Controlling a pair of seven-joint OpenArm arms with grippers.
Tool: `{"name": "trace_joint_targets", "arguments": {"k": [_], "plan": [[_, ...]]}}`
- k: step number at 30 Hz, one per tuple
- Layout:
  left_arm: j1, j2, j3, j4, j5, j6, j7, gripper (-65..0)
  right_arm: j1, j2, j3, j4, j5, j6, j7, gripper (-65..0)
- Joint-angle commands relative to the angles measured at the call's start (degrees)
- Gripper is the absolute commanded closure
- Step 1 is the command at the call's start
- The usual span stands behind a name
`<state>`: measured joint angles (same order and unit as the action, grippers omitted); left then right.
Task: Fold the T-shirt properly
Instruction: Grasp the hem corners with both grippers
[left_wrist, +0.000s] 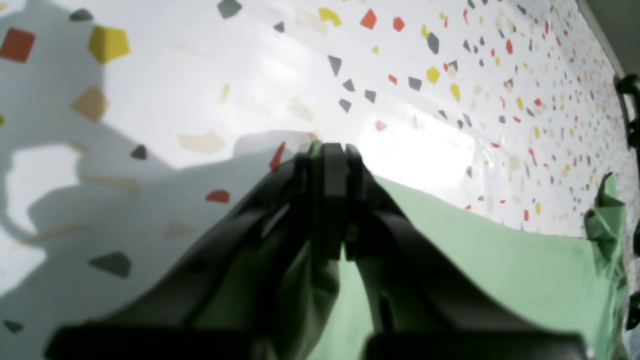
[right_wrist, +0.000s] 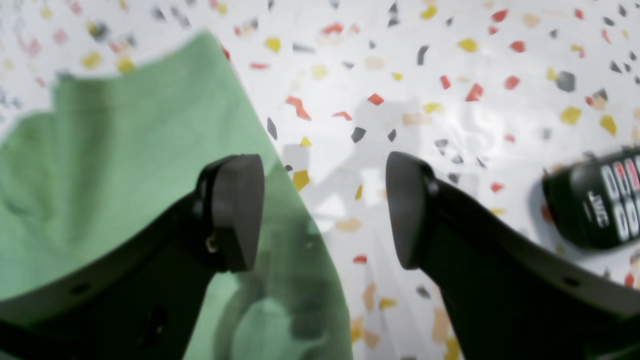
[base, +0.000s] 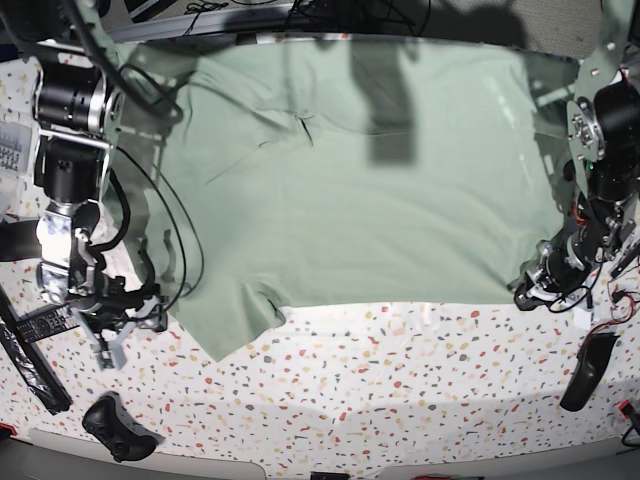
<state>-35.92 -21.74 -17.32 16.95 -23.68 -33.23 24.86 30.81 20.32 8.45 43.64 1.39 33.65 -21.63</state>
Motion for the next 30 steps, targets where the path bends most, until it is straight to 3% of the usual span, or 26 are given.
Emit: {"name": "trace_joint_targets", "arguments": {"k": [1, 4, 12, 16, 20, 26, 30], "plan": [[-1.2, -0.5, 0.1, 0.3, 0.7, 0.2, 0.8, 0.0, 2.1, 0.4, -0.8, -0.4, 0.7, 0.4, 3.3, -37.3], [-1.2, -0.5, 0.1, 0.3, 0.7, 0.2, 0.9, 0.0, 2.1, -0.1, -2.5, -4.3, 0.7, 0.4, 6.8, -37.3], [-1.2, -0.5, 0.1, 0.3, 0.6, 0.2, 0.8, 0.0, 2.1, -0.4, -2.5, -11.5, 0.0, 0.4, 6.3, -36.6], [-1.2, -0.5, 0.1, 0.3, 0.7, 0.2, 0.8, 0.0, 2.1, -0.8, -2.5, -11.5, 0.0, 0.4, 4.9, -26.5], [-1.2, -0.5, 0.1, 0.3, 0.6, 0.2, 0.8, 0.0, 2.2, -0.5, -2.4, -11.5, 0.3, 0.3, 6.5, -1.3], [-1.4, -0.5, 0.1, 0.9, 0.6, 0.2, -0.3, 0.0, 2.9, -0.5, -2.5, -11.5, 0.3, -2.6, 7.5, 0.0], [-1.4, -0.5, 0.1, 2.5, 0.6, 0.2, -0.5, 0.0, 3.8, -0.5, -2.5, -11.4, 0.3, -2.8, 7.5, 0.0]]}}
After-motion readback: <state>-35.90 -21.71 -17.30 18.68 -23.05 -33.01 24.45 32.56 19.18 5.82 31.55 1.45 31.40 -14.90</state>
